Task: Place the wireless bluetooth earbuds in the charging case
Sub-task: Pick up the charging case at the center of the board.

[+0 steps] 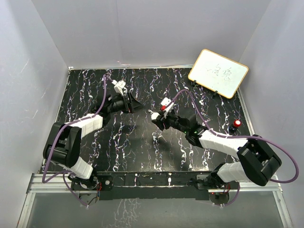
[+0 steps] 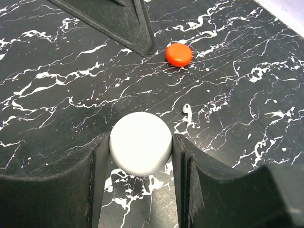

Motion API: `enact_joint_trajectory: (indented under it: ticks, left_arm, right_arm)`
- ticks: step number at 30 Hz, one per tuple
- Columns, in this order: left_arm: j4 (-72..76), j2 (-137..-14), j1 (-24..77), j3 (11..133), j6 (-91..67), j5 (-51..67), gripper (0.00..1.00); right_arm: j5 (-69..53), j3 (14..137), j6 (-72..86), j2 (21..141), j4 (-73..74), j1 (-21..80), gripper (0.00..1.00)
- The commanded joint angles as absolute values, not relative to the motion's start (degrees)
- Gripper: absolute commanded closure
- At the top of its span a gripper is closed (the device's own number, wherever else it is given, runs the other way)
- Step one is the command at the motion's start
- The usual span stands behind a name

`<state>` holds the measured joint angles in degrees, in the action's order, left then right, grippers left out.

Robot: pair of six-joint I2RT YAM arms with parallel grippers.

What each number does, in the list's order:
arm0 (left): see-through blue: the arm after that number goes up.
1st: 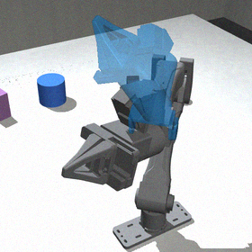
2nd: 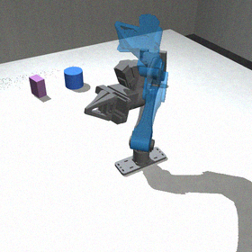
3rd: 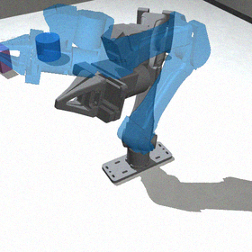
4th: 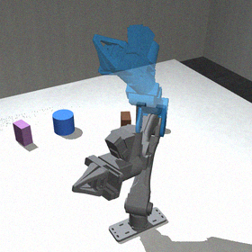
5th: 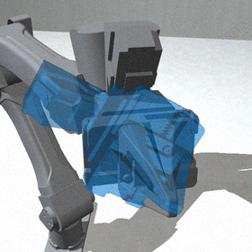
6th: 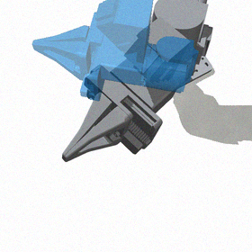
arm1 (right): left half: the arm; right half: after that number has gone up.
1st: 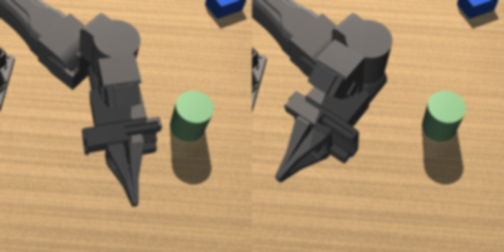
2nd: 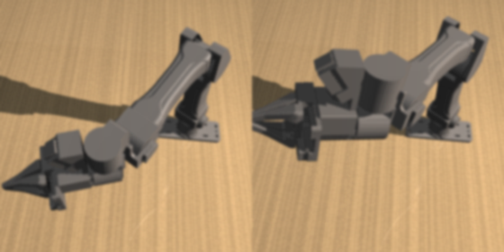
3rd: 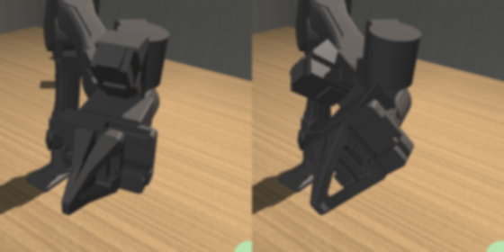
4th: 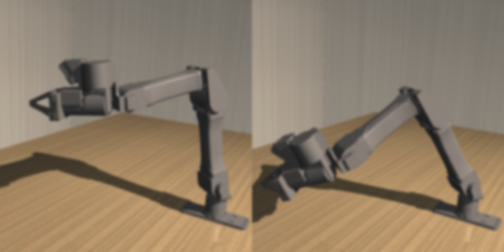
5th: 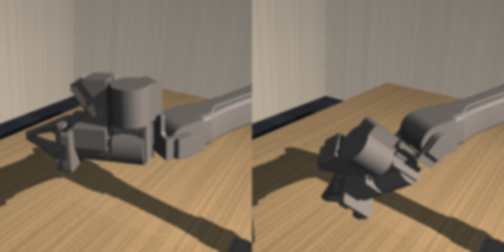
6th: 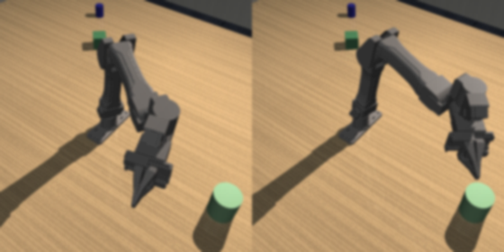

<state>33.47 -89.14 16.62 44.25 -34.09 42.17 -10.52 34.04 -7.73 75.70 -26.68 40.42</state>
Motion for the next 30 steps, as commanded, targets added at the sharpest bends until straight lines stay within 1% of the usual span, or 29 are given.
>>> enact_joint_trajectory:
  ticks: [1,12,15,22,30]
  left_arm:
    - [35.07,-89.39,17.4,46.26,-34.7,48.07,0.23]
    - [34.89,-91.76,20.87,48.2,-34.37,53.96,0.27]
    - [35.09,-92.37,21.75,48.33,-34.46,54.32,0.29]
    - [39.37,-93.61,22.8,47.48,-37.24,55.33,0.39]
    - [40.91,-95.1,24.27,48.13,-38.44,56.15,0.44]
  right_arm:
    - [-13.61,35.94,-9.78,76.07,-31.19,40.47,0.76]
    - [-14.84,37.73,-11.39,77.14,-30.57,40.45,0.77]
    - [-14.83,38.07,-11.68,77.51,-30.42,40.49,0.77]
    - [-14.67,38.32,-11.99,77.91,-30.84,40.44,0.77]
    - [-14.83,38.5,-12.18,78.23,-31.2,40.48,0.77]
